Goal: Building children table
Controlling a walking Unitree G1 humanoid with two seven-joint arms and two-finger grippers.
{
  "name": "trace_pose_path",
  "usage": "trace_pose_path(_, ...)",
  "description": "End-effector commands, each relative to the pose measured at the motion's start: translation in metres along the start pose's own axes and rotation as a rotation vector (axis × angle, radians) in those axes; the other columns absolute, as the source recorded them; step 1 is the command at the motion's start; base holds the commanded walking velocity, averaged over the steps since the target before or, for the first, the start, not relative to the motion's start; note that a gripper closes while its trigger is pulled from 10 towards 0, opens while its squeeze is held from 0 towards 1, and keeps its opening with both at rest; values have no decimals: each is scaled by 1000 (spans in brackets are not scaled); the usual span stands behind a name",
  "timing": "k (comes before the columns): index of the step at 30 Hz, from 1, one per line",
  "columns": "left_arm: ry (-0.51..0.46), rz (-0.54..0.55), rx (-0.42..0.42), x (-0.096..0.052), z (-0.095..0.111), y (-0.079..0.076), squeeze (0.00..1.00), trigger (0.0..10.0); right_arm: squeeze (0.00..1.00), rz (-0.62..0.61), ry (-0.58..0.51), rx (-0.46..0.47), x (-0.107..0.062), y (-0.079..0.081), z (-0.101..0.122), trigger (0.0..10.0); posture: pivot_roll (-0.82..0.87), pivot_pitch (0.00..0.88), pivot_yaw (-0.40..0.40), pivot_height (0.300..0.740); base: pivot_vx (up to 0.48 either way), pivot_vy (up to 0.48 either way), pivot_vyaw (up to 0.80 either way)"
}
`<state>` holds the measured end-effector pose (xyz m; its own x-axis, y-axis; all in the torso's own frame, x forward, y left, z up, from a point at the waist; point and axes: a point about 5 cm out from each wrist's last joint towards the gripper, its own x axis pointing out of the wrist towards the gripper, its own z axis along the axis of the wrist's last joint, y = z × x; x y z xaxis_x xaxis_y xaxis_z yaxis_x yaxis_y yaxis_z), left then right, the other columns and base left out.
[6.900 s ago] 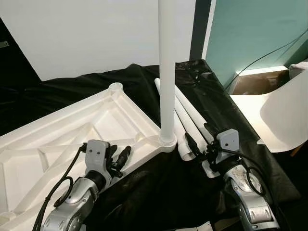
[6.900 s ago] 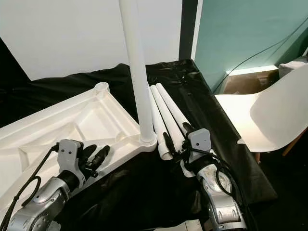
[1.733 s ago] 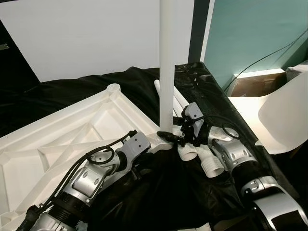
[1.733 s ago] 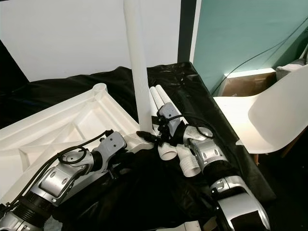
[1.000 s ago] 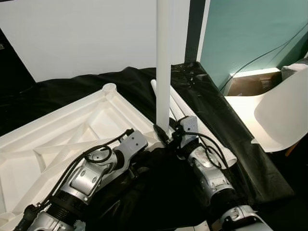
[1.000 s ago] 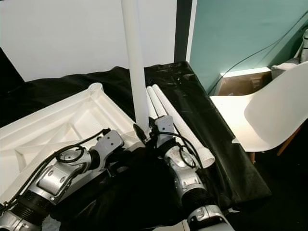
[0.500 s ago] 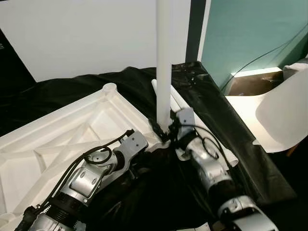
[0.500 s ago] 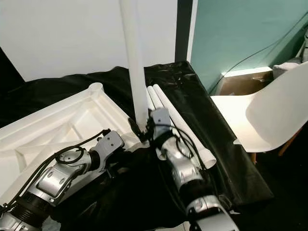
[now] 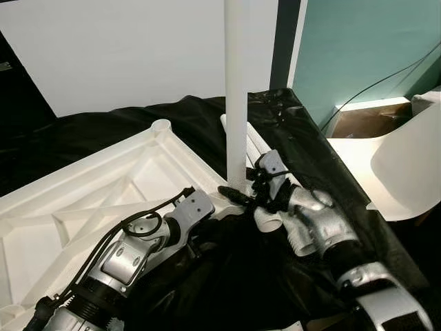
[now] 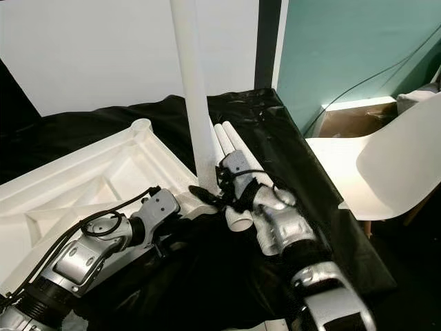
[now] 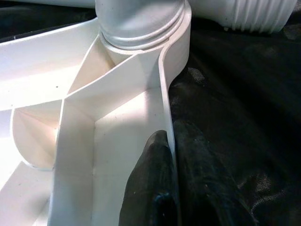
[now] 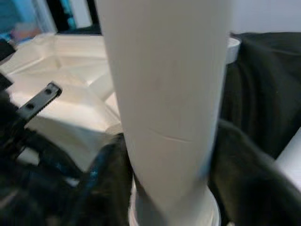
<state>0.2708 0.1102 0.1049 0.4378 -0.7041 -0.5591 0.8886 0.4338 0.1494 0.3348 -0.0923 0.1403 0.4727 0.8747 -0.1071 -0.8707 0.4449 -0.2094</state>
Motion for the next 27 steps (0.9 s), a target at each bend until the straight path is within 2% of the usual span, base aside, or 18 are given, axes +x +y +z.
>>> trace_pose_path(1,137,-111,-68,9,-33,-19,0,7922,0,103,30,-9,4,8,-2,0,69,0,30,740,0,0,0)
trace_pose_path(4,137,-111,-68,9,-33,-19,0,7882,0,114,40,-11,4,7,-2,0,69,0,30,740,0,0,0)
trace_pose_path(6,140,-109,-69,8,-33,-19,0,7882,0,176,104,2,3,14,-12,0,70,0,31,740,0,0,0)
trace_pose_path(10,140,-108,-70,8,-34,-19,0,7882,0,185,103,19,4,20,-14,0,74,0,29,740,0,0,0)
trace_pose_path(11,141,-108,-71,8,-34,-19,0,7922,0,73,-6,43,14,34,-11,0,73,0,27,740,0,0,0)
trace_pose_path(12,141,-108,-71,8,-34,-19,0,7922,0,73,-6,43,14,34,-11,0,73,0,27,740,0,0,0)
trace_pose_path(13,140,-109,-72,8,-34,-19,0,7922,0,-183,-164,112,17,26,-1,0,73,0,26,740,0,0,0)
trace_pose_path(14,140,-109,-72,8,-34,-19,0,7922,0,-183,-164,112,17,26,-1,0,73,0,26,740,0,0,0)
trace_pose_path(15,139,-109,-72,8,-33,-19,0,7922,0,-367,-263,179,14,19,5,0,75,0,25,740,0,0,0)
trace_pose_path(16,139,-109,-72,8,-33,-19,0,7922,0,-367,-263,179,14,19,5,0,75,0,25,740,0,0,0)
trace_pose_path(17,138,-109,-72,8,-33,-19,0,7922,0,-493,-318,163,9,18,7,0,77,0,25,740,0,0,0)
trace_pose_path(18,138,-109,-72,8,-33,-19,0,7922,0,-493,-318,163,9,18,7,0,77,0,25,740,0,0,0)
trace_pose_path(20,138,-110,-71,8,-33,-19,0,7922,0,-600,-335,139,6,23,8,0,74,0,24,740,0,0,0)
trace_pose_path(21,138,-110,-71,8,-33,-19,0,7922,0,-600,-335,139,6,23,8,0,74,0,24,740,0,0,0)
trace_pose_path(22,137,-111,-71,9,-33,-20,0,7922,0,-667,-330,131,4,18,8,0,74,0,24,740,0,0,0)
trace_pose_path(27,135,-113,-73,10,-33,-21,0,7882,0,-725,-333,130,4,13,13,0,73,0,17,740,0,0,0)
